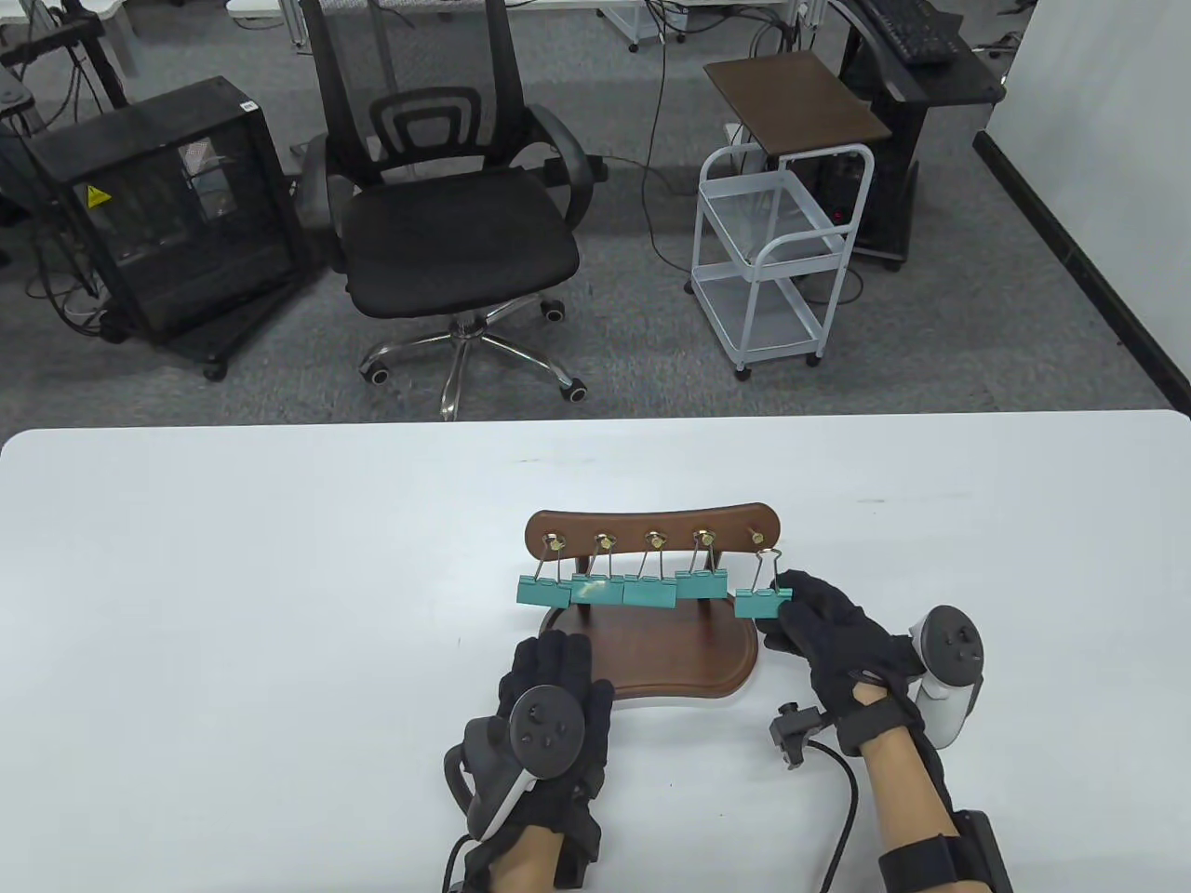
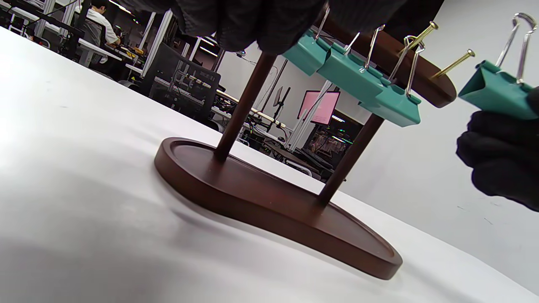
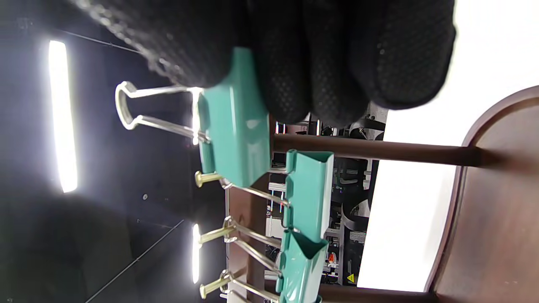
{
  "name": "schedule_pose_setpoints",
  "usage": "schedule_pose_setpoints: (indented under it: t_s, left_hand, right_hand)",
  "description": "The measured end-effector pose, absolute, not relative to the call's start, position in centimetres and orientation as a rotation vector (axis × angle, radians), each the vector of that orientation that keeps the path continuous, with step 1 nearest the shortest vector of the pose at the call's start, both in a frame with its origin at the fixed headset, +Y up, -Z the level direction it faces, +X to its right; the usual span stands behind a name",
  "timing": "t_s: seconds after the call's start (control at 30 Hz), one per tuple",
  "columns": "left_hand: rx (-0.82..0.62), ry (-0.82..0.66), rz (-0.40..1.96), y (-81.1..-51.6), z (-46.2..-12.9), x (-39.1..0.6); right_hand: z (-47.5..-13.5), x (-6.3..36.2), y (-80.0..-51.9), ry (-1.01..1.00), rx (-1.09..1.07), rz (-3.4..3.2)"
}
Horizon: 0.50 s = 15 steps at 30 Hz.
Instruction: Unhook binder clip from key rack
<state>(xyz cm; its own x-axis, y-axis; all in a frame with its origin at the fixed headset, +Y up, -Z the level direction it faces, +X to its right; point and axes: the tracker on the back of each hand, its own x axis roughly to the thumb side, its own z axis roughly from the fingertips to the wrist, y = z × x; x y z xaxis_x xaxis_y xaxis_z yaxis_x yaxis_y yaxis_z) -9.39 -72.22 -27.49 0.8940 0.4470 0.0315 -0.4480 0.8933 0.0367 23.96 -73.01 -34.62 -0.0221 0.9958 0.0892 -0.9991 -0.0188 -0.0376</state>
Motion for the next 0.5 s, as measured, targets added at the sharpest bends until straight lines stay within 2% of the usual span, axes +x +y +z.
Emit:
schedule_pose_setpoints:
  t_s: [0.27,0.5]
  left_hand:
    - [0.043,-0.024,0.467,-72.2,-27.5,-9.4]
    - [0.048,-0.025,0.461,-72.2,-27.4,-9.4]
  right_hand:
    - [-32.3,24.4,-72.7,-0.083,0.070,1.620]
    - [-31.8,25.5,-73.7,-0.092,0.037,1.598]
